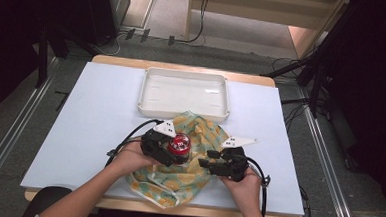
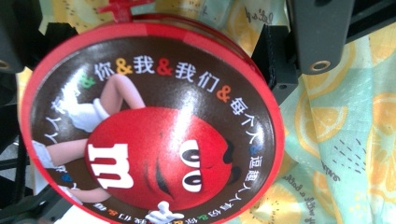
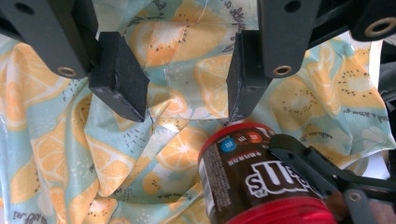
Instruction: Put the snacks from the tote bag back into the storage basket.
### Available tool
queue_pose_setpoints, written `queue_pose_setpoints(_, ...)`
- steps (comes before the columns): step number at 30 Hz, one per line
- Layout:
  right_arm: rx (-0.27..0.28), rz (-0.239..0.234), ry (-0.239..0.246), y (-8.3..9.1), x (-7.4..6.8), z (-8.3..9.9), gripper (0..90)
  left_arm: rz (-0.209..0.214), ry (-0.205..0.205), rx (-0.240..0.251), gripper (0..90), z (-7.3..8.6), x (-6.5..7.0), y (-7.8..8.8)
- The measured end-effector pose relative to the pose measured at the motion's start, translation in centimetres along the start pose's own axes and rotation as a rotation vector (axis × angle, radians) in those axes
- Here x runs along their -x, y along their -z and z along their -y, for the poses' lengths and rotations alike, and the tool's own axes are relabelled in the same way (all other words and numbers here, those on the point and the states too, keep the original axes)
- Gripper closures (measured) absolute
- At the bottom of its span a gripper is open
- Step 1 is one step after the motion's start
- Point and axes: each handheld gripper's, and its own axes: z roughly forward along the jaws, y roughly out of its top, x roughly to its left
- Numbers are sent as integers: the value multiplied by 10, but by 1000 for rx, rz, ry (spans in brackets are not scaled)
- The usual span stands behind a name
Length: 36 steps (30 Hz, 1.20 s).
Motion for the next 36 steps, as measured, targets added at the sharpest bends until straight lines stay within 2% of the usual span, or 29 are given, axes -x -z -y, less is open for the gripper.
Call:
queue_pose_setpoints(7,7,1,2,0,0,0,494,-11,40,17,259,-4,-2,9)
queue_pose_setpoints(12,4,2,8,-1,-2,0,493,-18,46,31,259,-7,-2,19)
queue_pose_setpoints(20,6,-1,19,-2,-2,-2,492,-38,76,25,259,-7,-5,36)
queue_pose_setpoints(26,8,-4,21,-3,-3,-3,489,-49,87,6,259,-6,-7,39)
queue_pose_setpoints(36,11,-17,31,-6,-3,-6,486,-62,121,10,260,-3,-7,48)
